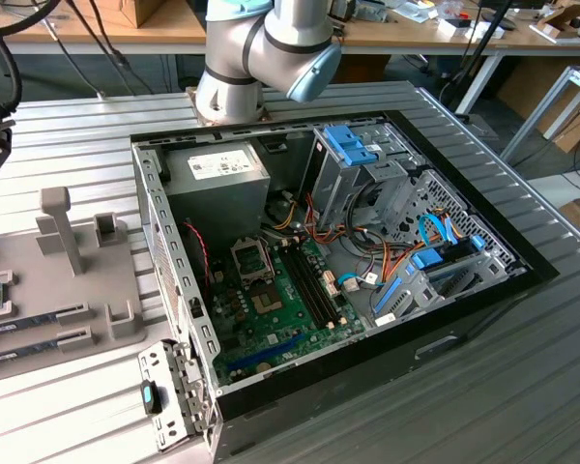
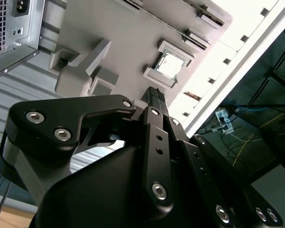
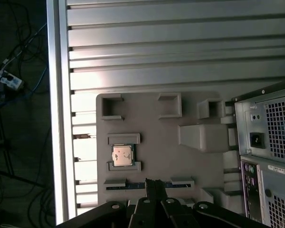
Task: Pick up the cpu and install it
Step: 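Reach for the cpu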
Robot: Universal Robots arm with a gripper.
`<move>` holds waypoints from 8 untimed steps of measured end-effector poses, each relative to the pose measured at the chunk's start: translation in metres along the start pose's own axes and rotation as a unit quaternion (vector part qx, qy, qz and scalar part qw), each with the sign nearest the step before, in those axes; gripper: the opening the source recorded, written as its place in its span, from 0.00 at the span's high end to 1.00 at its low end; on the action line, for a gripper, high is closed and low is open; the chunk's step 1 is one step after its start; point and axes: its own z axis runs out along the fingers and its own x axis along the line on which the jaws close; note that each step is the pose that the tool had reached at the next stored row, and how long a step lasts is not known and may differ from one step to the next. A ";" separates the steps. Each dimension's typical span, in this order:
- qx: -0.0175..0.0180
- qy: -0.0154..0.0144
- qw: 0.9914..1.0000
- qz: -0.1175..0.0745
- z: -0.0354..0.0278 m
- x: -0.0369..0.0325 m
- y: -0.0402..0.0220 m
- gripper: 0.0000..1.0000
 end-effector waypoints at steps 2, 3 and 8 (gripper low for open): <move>0.002 0.000 1.000 0.000 0.0007 0.0001 0.0000 0.89; 0.004 0.000 1.000 0.000 0.0008 0.0001 0.0001 0.89; 0.040 -0.003 0.999 -0.001 0.0009 0.0000 -0.0001 0.89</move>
